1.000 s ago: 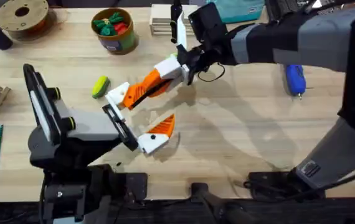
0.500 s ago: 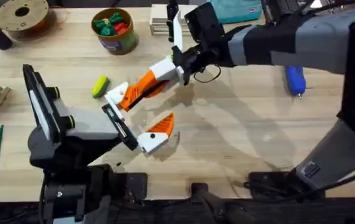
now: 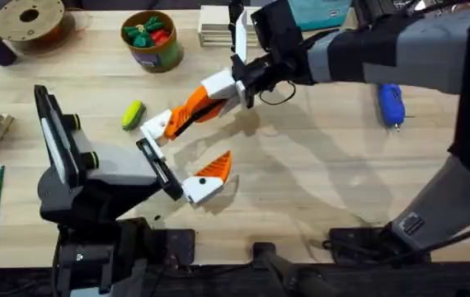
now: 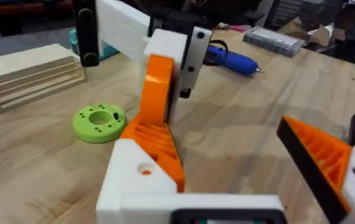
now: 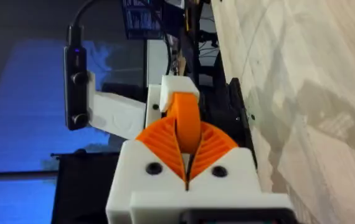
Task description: Pick up the gripper from the table and insert it into the empty holder that is missing its gripper. Then pick up a screw, insert it into the mounting hole, and use the screwdriver to tighten it. Finally, clean up the table by picking up the vegetable and placing it into the bucket.
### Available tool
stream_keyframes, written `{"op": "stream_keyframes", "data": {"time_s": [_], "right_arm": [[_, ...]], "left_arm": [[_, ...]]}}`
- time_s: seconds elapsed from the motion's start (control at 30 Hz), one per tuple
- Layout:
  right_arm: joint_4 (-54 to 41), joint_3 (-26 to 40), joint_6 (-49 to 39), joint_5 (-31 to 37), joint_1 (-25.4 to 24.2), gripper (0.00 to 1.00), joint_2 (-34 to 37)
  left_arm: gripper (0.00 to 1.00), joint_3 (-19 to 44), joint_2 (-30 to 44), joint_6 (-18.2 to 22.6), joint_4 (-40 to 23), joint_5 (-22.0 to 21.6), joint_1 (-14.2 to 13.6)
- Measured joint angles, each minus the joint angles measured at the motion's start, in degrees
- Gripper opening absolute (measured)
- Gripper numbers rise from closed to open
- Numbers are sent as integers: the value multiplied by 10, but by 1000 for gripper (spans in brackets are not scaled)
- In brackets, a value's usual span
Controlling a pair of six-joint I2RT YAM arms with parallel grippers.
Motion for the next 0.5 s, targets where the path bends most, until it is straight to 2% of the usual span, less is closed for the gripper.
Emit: {"op": "stream_keyframes", "data": {"time_s": [0.5], "right_arm": [[5,5,24,26,30,7,-1]], "left_arm": [[985,0,1,-13,1,-11,3]]}}
